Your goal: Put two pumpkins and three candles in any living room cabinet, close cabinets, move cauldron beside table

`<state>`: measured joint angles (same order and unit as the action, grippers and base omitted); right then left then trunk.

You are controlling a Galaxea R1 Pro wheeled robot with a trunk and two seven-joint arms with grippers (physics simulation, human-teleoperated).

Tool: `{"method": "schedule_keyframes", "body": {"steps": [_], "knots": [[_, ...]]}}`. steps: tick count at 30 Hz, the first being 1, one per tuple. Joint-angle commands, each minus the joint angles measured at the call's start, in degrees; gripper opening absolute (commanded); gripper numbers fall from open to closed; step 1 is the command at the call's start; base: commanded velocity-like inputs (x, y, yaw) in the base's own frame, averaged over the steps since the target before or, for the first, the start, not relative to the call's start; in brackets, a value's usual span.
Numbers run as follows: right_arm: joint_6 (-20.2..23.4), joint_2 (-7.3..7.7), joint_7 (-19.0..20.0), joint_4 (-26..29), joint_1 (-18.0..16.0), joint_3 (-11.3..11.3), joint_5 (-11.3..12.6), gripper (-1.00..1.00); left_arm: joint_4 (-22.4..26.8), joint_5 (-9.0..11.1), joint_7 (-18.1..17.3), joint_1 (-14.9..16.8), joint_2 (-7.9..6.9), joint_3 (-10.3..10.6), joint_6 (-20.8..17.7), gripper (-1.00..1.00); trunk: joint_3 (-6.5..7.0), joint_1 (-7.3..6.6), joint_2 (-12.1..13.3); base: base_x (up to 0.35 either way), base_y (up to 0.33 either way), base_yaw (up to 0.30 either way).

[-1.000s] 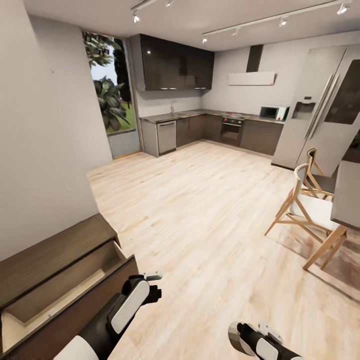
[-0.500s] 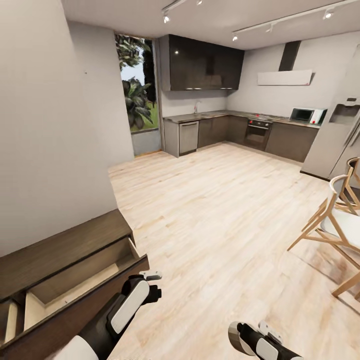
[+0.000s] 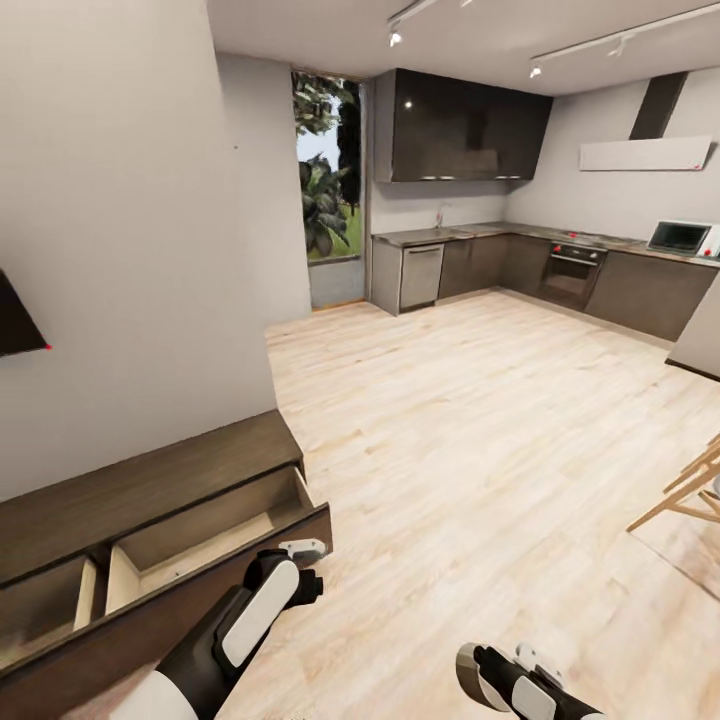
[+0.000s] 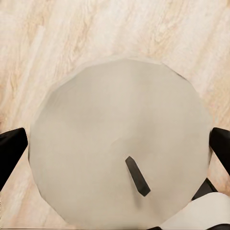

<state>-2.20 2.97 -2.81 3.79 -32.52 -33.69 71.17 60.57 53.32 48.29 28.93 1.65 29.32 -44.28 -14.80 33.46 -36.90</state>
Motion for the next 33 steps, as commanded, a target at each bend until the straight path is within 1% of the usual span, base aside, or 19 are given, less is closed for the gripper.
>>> {"method": "schedule_keyframes", "body": {"steps": [1, 2, 15, 33], "knots": [[-0.09, 0.04, -0.29, 0.16, 0.0, -0.49, 0.52, -1.0, 0.01, 0.53, 0.6, 0.08, 0.03, 0.12, -0.02, 1.0, 0.1, -0.21, 0.35, 0.0, 0.0, 0.29], [-0.09, 0.03, -0.28, 0.16, 0.0, -0.48, 0.51, -1.0, 0.02, 0.59, 0.59, 0.08, 0.0, 0.12, -0.02, 1.0, 0.28, -0.43, 0.75, 0.0, 0.0, 0.29], [-0.09, 0.07, -0.27, 0.16, 0.0, -0.49, 0.51, -1.0, -0.01, 0.57, 0.58, 0.08, 0.02, 0.13, -0.02, 1.0, 0.28, -0.43, 0.75, 0.003, 0.0, 0.29], [-0.16, 0.19, 0.05, 0.16, 0.0, -0.42, 0.62, -1.0, -0.01, 0.7, 0.58, 0.08, -0.14, 0.13, -0.06, 1.0, 0.28, -0.43, 0.75, 0.159, -0.082, 0.29]]}}
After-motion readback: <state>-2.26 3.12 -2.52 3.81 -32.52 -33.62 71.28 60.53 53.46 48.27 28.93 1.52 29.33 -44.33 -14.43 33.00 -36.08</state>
